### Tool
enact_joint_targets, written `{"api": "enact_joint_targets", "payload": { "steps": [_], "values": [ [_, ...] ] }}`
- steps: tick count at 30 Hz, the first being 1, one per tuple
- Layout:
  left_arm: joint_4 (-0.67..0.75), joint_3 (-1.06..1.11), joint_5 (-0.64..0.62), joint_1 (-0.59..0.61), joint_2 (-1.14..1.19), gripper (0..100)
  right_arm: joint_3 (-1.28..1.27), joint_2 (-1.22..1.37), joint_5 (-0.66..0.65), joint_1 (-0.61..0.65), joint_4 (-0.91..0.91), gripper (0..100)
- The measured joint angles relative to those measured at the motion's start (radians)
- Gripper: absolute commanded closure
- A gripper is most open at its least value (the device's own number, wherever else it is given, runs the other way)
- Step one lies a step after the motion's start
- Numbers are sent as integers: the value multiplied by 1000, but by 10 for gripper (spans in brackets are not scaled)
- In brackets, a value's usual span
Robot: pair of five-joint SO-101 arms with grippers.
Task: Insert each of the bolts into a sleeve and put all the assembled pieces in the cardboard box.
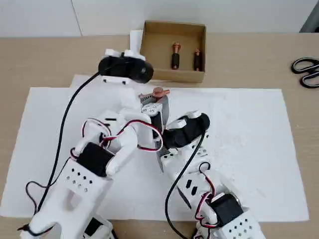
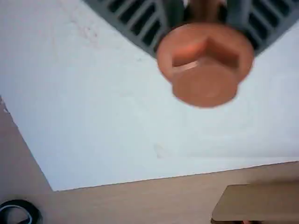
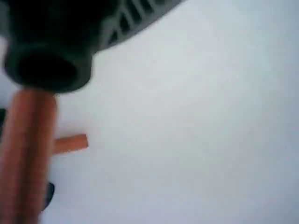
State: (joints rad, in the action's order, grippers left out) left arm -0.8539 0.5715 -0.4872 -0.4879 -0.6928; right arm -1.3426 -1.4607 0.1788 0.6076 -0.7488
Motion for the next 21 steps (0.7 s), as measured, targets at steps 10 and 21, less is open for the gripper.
{"api": "enact_joint_targets", "payload": {
  "steps": [10, 21],
  "values": [
    [-37, -6, 0, 0, 3, 994, 0, 0, 0, 0, 0, 995],
    [-52, -6, 0, 0, 3, 994, 0, 0, 0, 0, 0, 995]
  ]
}}
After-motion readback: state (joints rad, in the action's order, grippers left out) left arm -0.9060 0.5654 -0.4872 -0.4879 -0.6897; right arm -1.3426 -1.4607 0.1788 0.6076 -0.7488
